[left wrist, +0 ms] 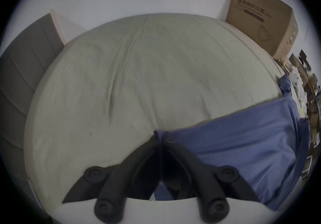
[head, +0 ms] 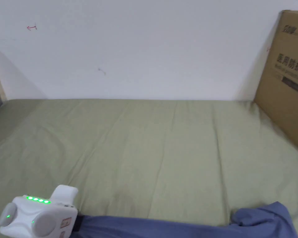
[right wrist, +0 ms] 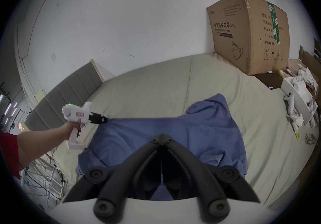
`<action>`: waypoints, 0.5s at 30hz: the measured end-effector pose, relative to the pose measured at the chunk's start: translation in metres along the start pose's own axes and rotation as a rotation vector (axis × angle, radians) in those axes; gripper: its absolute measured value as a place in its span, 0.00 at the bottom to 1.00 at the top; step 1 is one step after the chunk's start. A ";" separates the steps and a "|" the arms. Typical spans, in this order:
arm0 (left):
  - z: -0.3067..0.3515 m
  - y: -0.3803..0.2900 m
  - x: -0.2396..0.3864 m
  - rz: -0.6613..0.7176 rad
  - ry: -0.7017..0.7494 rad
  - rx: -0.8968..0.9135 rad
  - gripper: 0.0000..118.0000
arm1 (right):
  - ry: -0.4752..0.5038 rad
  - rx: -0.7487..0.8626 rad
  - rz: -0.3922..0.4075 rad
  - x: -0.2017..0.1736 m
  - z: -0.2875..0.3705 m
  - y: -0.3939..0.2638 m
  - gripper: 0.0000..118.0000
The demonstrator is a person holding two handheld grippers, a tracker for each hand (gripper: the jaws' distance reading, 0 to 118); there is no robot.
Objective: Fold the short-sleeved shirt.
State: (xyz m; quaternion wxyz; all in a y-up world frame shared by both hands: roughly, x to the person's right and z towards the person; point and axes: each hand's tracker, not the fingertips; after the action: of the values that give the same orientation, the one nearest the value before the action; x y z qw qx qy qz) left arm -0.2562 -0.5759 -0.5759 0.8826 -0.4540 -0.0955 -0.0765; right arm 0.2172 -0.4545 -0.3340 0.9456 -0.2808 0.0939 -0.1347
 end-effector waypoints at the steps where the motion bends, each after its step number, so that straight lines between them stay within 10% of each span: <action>1: 0.002 0.003 -0.002 0.008 -0.015 -0.003 0.00 | -0.018 0.096 -0.026 0.004 0.008 0.007 0.00; 3: 0.013 0.009 -0.011 0.041 -0.041 0.021 0.00 | -0.039 0.247 -0.096 0.021 0.016 0.034 0.00; 7: 0.041 0.020 -0.030 0.020 0.056 0.117 0.00 | -0.102 0.023 -0.075 0.082 -0.040 0.106 0.06; 10: 0.059 0.005 -0.016 0.074 -0.013 0.039 0.00 | -0.139 -0.281 -0.084 0.118 -0.101 0.123 0.96; 15: 0.072 -0.008 -0.010 0.094 -0.028 0.024 0.00 | -0.208 -0.513 -0.147 0.160 -0.188 0.117 1.00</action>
State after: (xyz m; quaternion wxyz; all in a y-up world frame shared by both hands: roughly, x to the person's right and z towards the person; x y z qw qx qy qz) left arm -0.2744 -0.5211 -0.5307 0.8891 -0.4484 -0.0873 -0.0276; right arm 0.3442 -0.5041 -0.5705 0.8359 -0.5293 0.0066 -0.1451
